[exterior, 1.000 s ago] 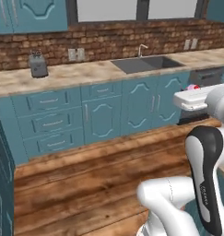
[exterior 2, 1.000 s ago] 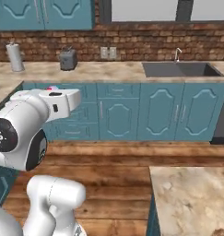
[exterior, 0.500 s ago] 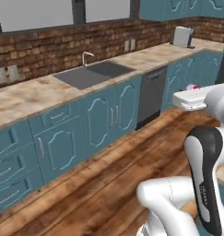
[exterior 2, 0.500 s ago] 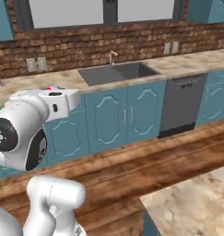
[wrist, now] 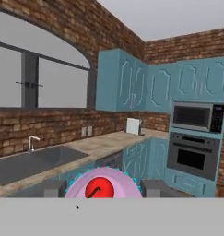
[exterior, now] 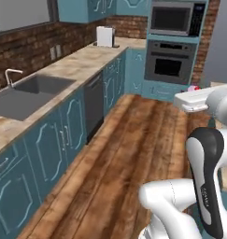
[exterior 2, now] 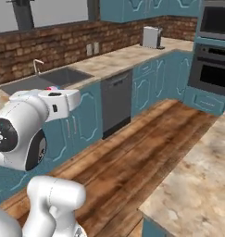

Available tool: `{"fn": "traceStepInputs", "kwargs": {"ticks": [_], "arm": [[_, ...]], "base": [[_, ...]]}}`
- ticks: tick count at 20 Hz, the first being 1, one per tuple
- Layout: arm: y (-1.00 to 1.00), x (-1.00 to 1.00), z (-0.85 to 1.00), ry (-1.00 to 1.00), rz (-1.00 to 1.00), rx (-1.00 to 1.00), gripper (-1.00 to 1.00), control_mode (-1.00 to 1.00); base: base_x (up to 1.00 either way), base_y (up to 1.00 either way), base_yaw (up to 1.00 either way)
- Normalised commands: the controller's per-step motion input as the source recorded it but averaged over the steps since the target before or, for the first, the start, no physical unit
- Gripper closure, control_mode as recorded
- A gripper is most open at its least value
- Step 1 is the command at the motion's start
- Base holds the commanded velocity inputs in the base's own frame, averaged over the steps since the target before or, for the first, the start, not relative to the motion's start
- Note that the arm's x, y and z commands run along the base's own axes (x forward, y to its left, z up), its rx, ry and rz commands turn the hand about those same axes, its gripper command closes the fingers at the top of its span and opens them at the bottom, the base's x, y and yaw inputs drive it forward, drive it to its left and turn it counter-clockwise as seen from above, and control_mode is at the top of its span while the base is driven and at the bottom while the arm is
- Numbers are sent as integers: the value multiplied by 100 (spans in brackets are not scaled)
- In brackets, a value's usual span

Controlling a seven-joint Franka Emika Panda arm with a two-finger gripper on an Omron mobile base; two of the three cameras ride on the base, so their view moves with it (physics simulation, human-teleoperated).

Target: Take the cupcake and cake from the fridge and place them on the empty tray on the dining counter.

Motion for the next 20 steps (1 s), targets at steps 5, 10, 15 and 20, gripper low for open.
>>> {"fn": "traceStepInputs", "kwargs": {"ticks": [5,10,15,20], "arm": [[0,0,0,0,0,0,100,100],[0,0,0,0,0,0,100,100],[0,0,0,0,0,0,100,100],[0,0,0,0,0,0,100,100]], "base": [[71,38,-80],[97,58,-71],[100,77,-64],[100,82,-55]]}}
